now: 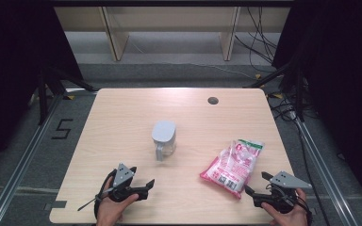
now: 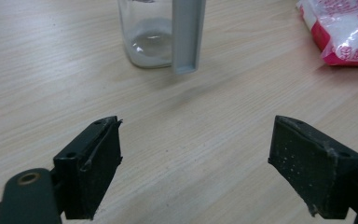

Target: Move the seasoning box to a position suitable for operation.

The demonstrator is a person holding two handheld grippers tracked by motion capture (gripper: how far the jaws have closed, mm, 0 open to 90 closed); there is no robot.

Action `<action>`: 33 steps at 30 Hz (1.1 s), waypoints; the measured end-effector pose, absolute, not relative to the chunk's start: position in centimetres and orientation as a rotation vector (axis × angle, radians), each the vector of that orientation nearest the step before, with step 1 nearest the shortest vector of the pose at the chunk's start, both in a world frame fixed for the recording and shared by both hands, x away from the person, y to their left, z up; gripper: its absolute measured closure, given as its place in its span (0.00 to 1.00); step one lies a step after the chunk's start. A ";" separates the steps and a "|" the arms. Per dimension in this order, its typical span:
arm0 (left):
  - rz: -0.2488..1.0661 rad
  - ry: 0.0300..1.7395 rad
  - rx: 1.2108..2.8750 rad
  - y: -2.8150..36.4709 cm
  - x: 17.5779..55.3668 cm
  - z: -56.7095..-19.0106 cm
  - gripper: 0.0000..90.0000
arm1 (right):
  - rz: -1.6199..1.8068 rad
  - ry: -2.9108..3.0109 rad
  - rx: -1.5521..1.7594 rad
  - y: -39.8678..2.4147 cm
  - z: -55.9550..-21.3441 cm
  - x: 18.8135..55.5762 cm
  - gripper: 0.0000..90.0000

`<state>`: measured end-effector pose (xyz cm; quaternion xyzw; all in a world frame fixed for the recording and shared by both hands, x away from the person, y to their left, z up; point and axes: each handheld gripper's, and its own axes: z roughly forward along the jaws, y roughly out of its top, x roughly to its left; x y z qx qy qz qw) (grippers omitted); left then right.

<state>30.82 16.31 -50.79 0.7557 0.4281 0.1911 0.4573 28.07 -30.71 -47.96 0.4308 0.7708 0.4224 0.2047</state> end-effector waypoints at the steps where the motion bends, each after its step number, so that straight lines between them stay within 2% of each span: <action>1: 0.477 1.049 1.887 16.5 30.8 -50.8 0.18 | 1.185 2.164 1.192 -30.8 -47.9 28.1 0.19; 15: 0.477 1.048 1.854 16.3 30.9 -50.5 0.21 | 1.201 2.154 1.157 -30.2 -47.8 28.0 0.18; 18: 0.477 1.069 1.831 16.3 30.9 -50.3 0.27 | 1.207 2.124 1.130 -30.1 -47.7 28.0 0.22; 23: 0.470 1.059 1.823 15.8 31.6 -50.2 0.33 | 1.208 2.108 1.182 -29.9 -47.5 27.5 0.23; 27: 0.464 1.030 1.823 14.7 32.8 -49.9 0.35 | 1.234 2.114 1.135 -30.1 -47.5 27.8 0.24; 30: 0.496 0.998 1.834 13.9 34.2 -49.7 0.41 | 1.225 2.125 1.155 -29.7 -47.7 27.7 0.24; 32: 0.475 0.986 1.823 13.4 34.8 -49.6 0.53 | 1.223 2.123 1.138 -29.8 -47.6 27.8 0.24; 33: 0.475 0.986 1.823 13.4 34.8 -49.6 0.53 | 1.209 2.131 1.127 -30.0 -47.6 27.8 0.24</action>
